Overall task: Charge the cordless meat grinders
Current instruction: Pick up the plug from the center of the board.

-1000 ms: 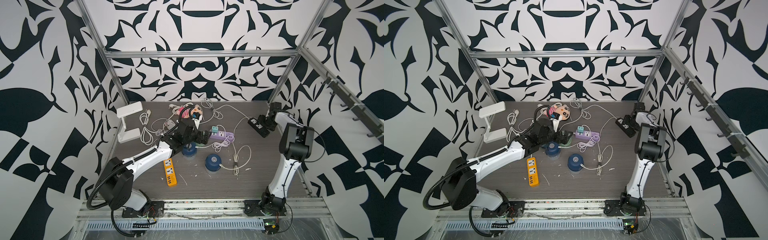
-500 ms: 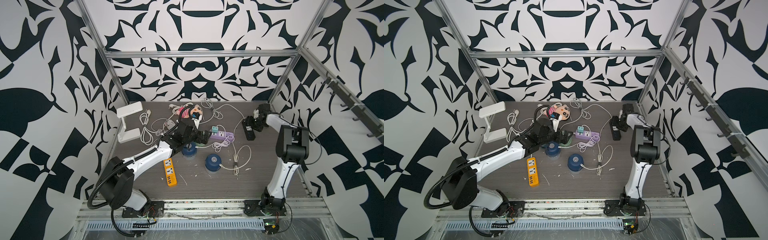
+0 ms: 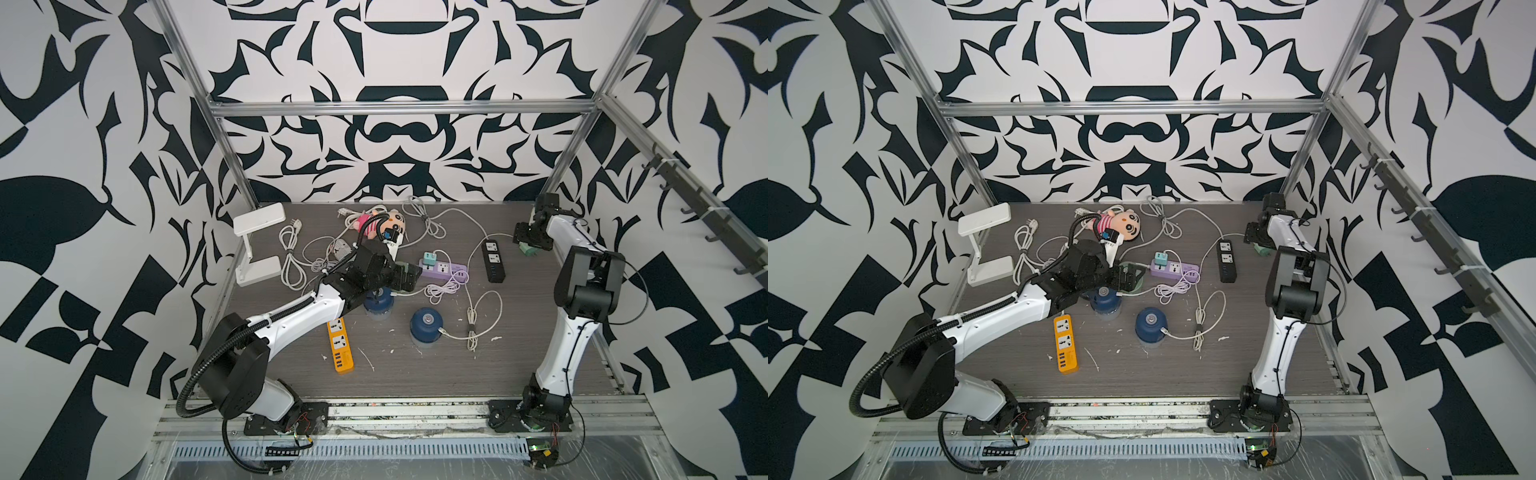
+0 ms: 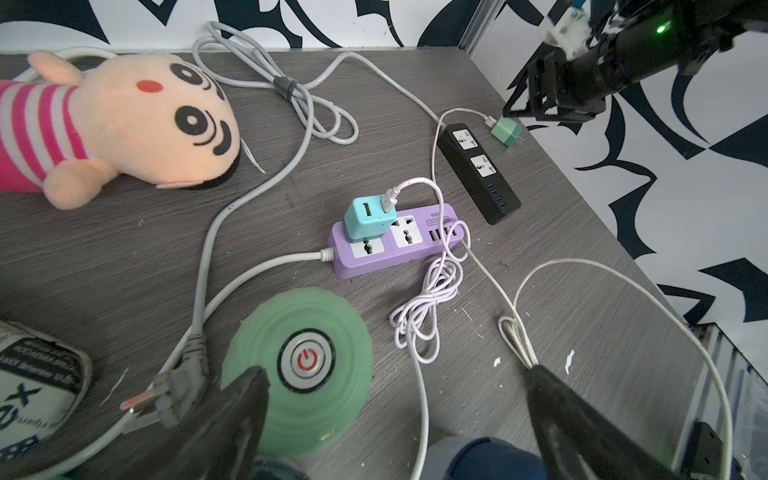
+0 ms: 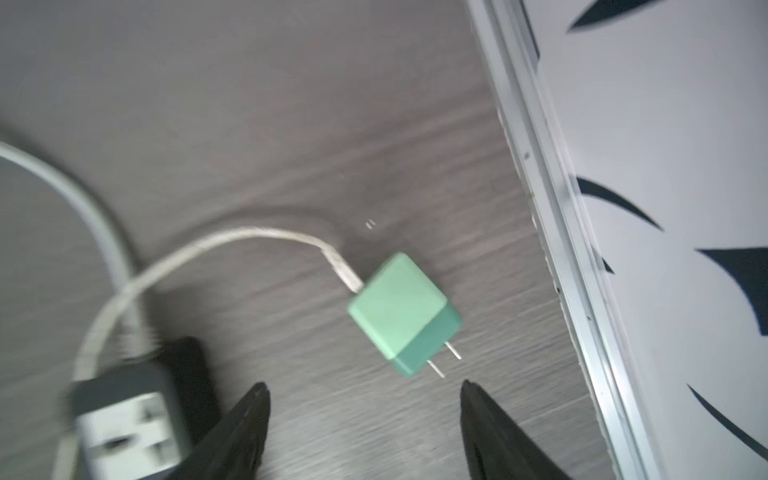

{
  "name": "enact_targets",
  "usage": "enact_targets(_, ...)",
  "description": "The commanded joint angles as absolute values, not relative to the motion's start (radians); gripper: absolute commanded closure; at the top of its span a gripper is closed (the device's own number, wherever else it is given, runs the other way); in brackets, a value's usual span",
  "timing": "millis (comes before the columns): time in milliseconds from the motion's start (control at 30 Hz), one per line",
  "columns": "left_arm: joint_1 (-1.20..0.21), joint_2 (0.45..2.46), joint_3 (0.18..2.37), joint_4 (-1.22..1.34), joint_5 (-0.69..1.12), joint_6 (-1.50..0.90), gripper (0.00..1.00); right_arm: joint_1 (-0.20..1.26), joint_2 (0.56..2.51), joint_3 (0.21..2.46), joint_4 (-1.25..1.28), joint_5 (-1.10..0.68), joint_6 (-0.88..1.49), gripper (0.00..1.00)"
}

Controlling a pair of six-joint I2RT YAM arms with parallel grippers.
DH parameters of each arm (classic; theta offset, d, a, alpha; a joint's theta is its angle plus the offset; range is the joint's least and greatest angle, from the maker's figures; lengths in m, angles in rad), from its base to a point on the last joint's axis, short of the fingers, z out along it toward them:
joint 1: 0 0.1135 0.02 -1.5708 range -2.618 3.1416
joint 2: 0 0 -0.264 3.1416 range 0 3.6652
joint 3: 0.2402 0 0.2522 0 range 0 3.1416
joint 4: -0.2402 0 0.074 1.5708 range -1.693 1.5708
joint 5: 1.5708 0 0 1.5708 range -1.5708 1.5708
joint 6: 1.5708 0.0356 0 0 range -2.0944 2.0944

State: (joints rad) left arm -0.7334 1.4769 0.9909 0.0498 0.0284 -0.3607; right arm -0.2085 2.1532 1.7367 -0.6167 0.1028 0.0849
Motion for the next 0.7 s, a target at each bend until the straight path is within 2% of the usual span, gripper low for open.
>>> enact_targets(0,-0.729,1.492,0.986,0.068,0.056,-0.385,0.01,-0.206,2.177,1.772,-0.682,0.181,0.022,0.22)
enact_targets(667,-0.729,1.570,0.997,0.068,0.087,-0.468,0.01,-0.291,2.419,2.077,-0.797,0.093,0.000,0.21)
